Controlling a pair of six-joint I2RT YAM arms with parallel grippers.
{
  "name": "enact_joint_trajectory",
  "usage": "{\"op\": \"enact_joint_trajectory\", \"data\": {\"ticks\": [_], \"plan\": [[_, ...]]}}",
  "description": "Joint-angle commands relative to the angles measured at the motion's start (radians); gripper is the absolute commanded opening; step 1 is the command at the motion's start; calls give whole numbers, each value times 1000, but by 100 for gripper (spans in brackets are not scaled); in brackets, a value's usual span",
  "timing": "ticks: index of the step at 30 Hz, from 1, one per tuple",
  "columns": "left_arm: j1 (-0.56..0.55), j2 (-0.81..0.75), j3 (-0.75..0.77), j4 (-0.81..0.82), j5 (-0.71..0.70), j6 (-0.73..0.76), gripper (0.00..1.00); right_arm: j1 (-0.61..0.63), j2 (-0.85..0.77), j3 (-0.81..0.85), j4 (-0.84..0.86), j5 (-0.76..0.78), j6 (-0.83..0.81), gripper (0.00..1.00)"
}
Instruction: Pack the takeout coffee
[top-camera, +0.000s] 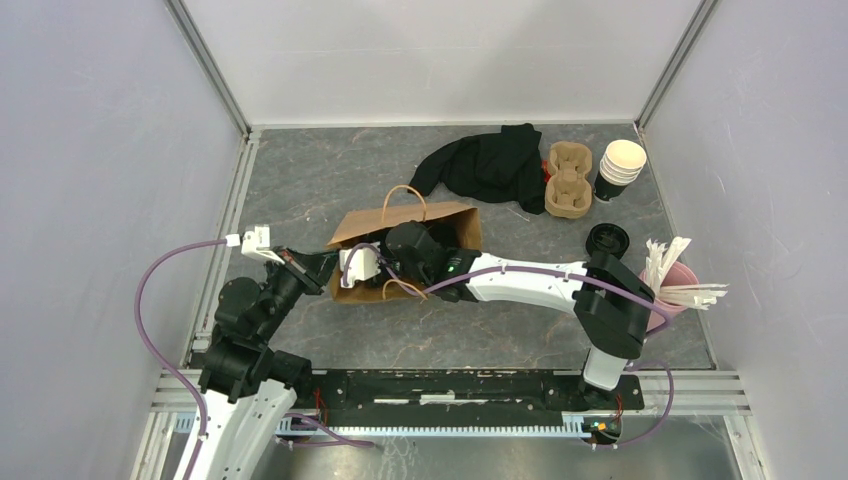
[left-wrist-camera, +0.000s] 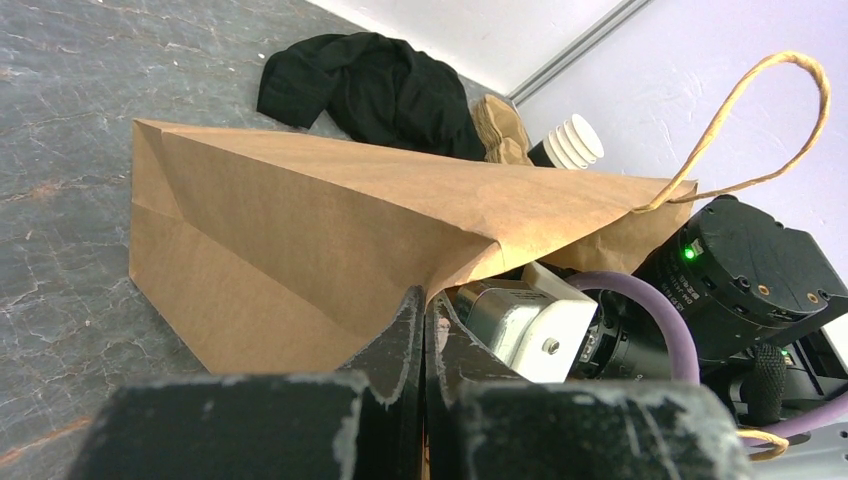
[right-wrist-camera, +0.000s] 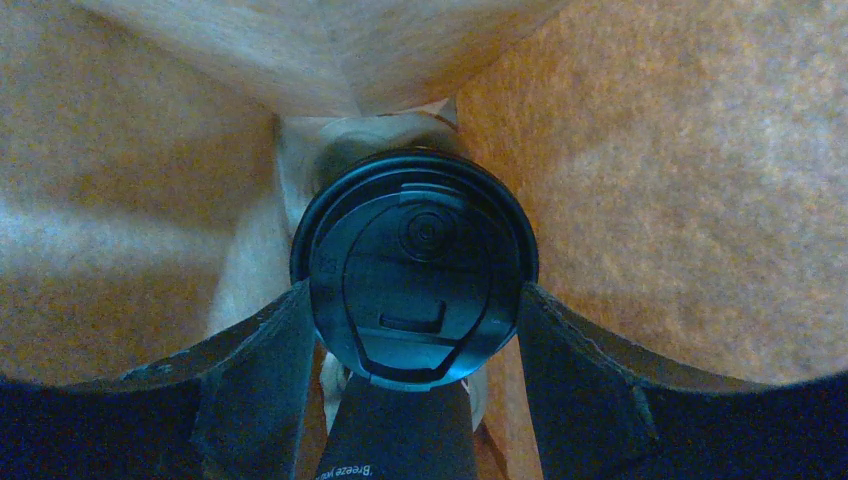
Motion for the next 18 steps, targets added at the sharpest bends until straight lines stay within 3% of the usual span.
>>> {"op": "enact_joint_trajectory", "data": {"ticks": [1,4,8,18], "plan": [[2,7,39,1,6,-41,2,-8,20,43,18,-16,37,15],[2,7,41,1,3,-43,2,-9,21,47,13,-13,44,24],[2,7,42,1,3,-43,2,-8,22,49,17,-19,54,26],[2,5,56,-28,-21,-41,2,-9,26,58,-4,-29,60,46]]}}
